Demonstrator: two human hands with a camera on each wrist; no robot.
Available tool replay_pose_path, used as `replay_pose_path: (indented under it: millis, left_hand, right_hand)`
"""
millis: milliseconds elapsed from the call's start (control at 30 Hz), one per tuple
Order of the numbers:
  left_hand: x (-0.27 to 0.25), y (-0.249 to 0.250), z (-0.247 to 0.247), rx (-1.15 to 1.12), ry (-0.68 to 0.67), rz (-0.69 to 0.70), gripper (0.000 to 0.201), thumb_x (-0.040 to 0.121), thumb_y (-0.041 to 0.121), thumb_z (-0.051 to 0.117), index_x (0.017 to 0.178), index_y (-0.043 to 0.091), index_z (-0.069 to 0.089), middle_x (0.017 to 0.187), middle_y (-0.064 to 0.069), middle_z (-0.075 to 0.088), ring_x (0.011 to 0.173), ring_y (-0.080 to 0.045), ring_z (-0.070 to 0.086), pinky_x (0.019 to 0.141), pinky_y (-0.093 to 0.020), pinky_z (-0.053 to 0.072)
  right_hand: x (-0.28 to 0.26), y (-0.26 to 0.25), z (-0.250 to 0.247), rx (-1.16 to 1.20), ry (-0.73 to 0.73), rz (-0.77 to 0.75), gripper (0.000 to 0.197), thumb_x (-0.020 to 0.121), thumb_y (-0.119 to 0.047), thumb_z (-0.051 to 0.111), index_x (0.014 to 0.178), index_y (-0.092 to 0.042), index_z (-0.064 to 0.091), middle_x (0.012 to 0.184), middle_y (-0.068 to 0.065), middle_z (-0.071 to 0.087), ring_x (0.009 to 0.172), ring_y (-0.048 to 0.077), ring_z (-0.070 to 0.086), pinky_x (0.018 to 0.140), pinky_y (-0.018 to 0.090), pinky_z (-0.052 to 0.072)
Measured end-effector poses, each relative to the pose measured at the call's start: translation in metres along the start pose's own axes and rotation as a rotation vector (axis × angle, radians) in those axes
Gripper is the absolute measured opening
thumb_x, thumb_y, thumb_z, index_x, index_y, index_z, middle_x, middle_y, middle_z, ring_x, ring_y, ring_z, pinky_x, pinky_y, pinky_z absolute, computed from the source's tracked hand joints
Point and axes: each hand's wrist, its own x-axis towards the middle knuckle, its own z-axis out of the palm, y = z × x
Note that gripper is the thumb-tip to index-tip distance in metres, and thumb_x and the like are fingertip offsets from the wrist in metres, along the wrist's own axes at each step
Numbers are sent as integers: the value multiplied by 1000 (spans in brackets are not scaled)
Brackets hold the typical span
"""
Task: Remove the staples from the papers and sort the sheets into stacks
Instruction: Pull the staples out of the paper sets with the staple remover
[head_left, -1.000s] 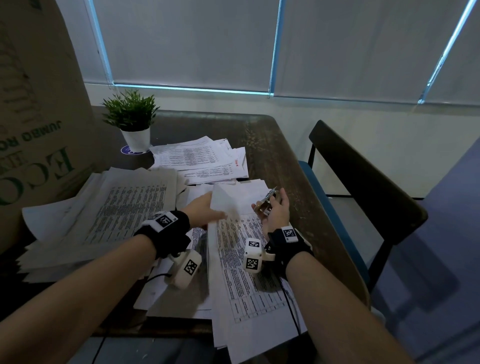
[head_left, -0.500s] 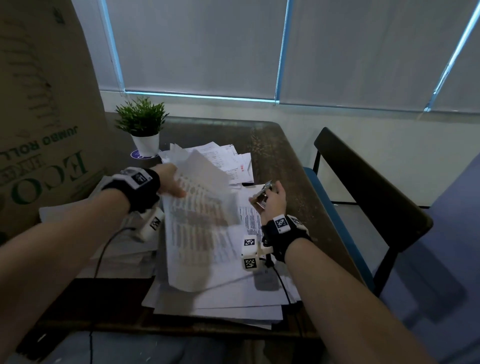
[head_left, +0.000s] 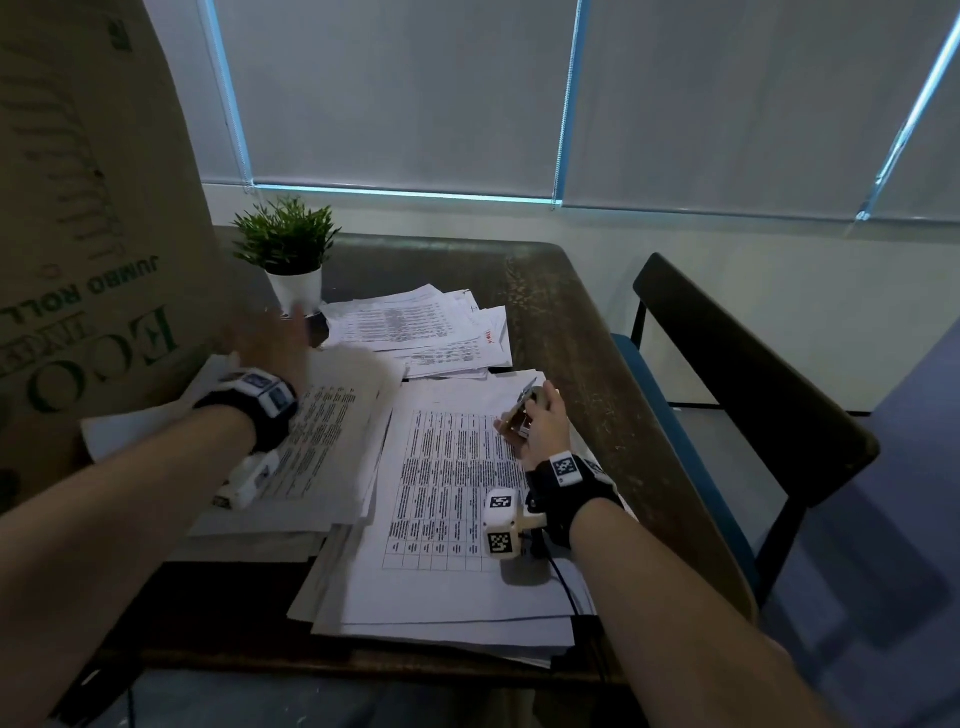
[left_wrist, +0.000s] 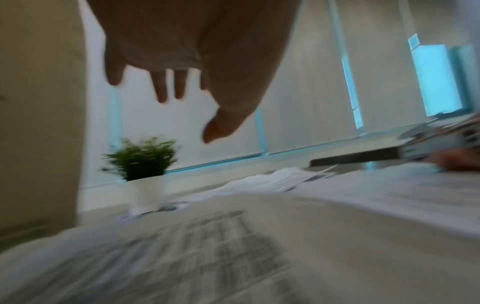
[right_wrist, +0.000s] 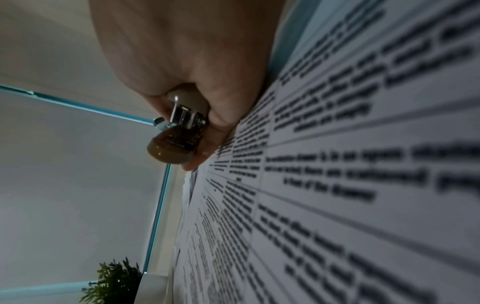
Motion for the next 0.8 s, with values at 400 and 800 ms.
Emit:
replay_pose_path:
  millis: [400, 800]
  left_hand:
    - [-41, 101, 35, -260, -620, 26, 71, 84, 32, 69, 136, -4, 38, 135, -16, 47, 122, -32, 49, 98, -36, 41]
    - [-44, 98, 35, -1096, -415, -106, 19, 83, 15, 58, 68, 15, 47, 65, -6, 43, 59, -20, 41, 57, -28, 32]
  right_hand:
    - [-9, -2, -3, -109, -68, -37, 49, 105, -2, 37, 148, -23, 37, 79, 13, 53, 62, 25, 54, 67, 42, 51]
    - [-16, -30, 15, -605, -222, -66, 56, 99, -8, 48, 148, -29, 32, 137, 15, 48, 112, 35, 59, 72, 44, 59]
